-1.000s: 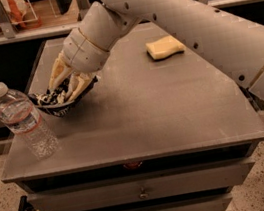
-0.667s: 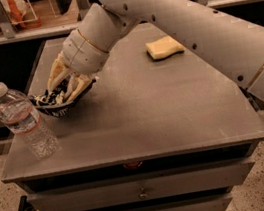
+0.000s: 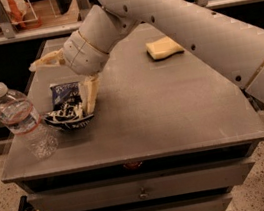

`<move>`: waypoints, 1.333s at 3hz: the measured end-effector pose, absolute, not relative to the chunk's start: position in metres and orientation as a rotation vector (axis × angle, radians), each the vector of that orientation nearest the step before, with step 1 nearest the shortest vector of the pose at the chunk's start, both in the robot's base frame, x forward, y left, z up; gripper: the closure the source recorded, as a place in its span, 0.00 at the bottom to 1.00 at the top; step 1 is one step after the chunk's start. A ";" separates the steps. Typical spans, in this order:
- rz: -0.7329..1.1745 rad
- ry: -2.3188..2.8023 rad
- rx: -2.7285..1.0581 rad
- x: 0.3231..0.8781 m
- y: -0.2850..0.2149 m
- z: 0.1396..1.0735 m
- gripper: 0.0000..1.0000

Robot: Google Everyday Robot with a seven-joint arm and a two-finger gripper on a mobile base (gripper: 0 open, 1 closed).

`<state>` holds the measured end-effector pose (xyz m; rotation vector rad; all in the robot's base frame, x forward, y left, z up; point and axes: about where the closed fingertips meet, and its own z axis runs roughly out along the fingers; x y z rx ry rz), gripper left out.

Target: Move blue chip bag near water bottle

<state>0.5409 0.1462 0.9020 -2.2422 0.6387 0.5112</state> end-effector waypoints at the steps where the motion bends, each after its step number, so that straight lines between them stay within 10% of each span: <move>1: 0.517 0.641 -2.246 0.542 0.145 0.902 0.00; 4: 0.526 0.672 -2.262 0.552 0.132 0.897 0.00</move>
Offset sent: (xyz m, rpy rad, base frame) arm 0.0086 -0.0139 0.0033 -0.0316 0.0016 -0.0047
